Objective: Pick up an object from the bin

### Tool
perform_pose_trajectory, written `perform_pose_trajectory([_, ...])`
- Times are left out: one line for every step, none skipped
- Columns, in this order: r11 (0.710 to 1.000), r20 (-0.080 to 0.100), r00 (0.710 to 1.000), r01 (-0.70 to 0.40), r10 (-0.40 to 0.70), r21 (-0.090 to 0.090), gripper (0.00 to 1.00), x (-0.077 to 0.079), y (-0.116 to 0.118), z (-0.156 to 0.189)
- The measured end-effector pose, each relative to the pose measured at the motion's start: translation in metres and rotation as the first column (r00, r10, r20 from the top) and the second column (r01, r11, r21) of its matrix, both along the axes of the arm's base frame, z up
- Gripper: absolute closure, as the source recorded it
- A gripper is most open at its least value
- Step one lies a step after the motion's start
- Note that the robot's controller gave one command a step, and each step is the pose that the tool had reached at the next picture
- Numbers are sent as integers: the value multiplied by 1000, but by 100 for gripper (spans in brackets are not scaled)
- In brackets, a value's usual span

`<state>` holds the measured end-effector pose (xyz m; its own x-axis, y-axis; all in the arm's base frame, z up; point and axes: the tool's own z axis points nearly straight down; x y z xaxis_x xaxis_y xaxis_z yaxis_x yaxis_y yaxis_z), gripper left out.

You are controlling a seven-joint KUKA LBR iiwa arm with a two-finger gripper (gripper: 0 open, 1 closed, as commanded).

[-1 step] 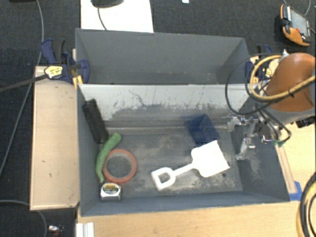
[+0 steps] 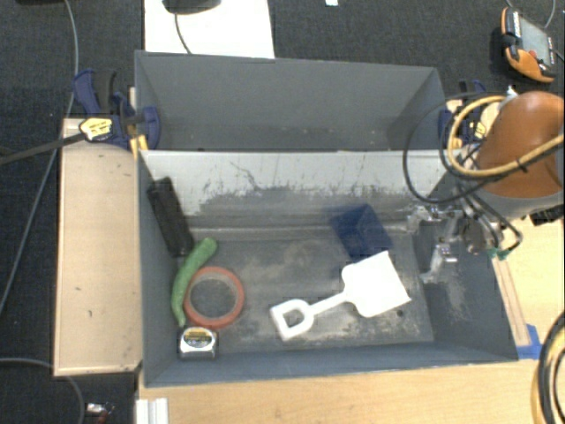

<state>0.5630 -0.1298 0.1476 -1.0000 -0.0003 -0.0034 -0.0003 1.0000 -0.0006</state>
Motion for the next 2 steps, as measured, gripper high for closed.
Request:
perform_pose_trajectory([905,-5,905,-425,425,6,0,-24,77,-79])
perform_pose_trajectory([960,5,960,-281,281,-2,0,-31,82,-25])
